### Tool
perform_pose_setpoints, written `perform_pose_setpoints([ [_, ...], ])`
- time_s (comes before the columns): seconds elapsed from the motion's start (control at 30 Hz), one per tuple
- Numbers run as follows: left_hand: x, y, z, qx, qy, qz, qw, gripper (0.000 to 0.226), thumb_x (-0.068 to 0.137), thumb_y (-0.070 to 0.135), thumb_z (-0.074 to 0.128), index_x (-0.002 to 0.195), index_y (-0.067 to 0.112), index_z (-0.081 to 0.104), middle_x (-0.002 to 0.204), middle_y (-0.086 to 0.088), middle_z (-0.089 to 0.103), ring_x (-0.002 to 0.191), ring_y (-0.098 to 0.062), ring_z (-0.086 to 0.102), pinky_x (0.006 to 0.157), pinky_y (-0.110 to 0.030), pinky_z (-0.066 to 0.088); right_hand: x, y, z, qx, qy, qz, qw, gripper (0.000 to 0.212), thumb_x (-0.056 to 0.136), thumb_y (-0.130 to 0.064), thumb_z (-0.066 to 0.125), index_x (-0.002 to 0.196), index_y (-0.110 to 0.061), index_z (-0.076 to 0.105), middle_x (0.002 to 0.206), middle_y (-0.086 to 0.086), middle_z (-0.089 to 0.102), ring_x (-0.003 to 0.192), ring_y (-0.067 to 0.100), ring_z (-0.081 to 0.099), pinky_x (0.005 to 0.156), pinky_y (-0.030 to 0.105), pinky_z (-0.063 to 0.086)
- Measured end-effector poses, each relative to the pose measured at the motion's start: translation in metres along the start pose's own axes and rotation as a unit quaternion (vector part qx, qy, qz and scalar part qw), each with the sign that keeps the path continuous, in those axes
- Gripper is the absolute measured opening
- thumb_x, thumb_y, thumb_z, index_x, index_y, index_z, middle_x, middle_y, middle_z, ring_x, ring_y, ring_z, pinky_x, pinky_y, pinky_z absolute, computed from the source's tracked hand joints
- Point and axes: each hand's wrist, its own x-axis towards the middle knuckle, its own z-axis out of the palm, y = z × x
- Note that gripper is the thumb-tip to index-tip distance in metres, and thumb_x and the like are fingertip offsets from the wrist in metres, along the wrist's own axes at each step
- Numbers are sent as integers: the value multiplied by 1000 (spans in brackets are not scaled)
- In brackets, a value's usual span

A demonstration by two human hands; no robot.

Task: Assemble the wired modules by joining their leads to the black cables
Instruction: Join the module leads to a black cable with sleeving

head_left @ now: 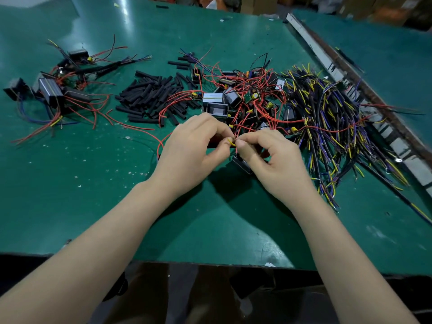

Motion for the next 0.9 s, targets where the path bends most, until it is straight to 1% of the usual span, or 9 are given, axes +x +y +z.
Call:
perform_pose_setpoints([
  [0.13,1,-1,0,1,-16,-30,999,12,83,13,59,87,5,67,83,-3,59,77,-22,55,75,-34,46,2,3,-2,-90,10,-100,991,14,90,-10,62,95,-1,71,87,9,68,81,25,53,77,35,40],
  [0.27,8,0,-6,-60,-104,-112,986,12,86,13,64,81,24,65,79,10,60,74,-1,51,70,-7,36,1,8,-4,-162,25,-141,976,10,90,-9,65,93,-4,72,88,7,68,81,33,57,70,47,45],
  [0.37,16,-3,-13,-115,-177,-172,962,18,87,18,65,74,31,63,55,14,52,48,1,43,48,-8,30,0,6,-4,-197,40,-157,967,8,90,-10,65,90,-8,73,89,2,69,83,31,58,68,44,42],
  [0.47,26,-6,-21,-122,-254,-203,938,12,87,19,65,77,26,67,44,14,47,37,-3,34,39,-11,27,0,3,-4,-229,44,-171,957,8,90,-12,66,88,-12,74,89,-2,70,84,28,60,69,39,36],
  [0.53,32,-6,-25,-66,-299,-173,936,9,86,22,65,79,27,69,56,11,58,40,-3,41,42,-15,35,-1,2,-4,-245,39,-177,952,9,91,-14,65,87,-14,74,88,-3,70,87,24,56,72,36,31],
  [0.6,39,-6,-27,12,-327,-98,940,7,85,26,63,83,25,70,75,4,66,61,-9,55,63,-24,46,-1,2,-3,-252,26,-180,951,11,91,-16,64,88,-15,74,88,-5,70,89,19,48,73,34,27],
  [0.67,43,-2,-30,88,-339,-7,937,21,82,33,54,87,22,71,81,3,63,74,-16,55,76,-34,46,-2,2,-3,-255,21,-173,951,10,91,-17,64,89,-16,73,89,-6,70,89,17,45,73,33,25],
  [0.8,42,2,-34,175,-320,159,917,18,86,26,56,92,18,70,88,0,58,87,-23,54,73,-42,50,-4,3,-1,-264,23,-147,953,8,86,-9,66,86,-15,73,88,-6,69,87,25,54,72,34,24],
  [0.9,37,-2,-36,136,-310,199,920,13,86,18,59,89,11,69,85,-5,59,83,-26,55,76,-38,47,-5,3,0,-251,6,-123,960,11,83,-8,72,88,-18,74,88,-8,69,87,22,51,73,30,20],
])
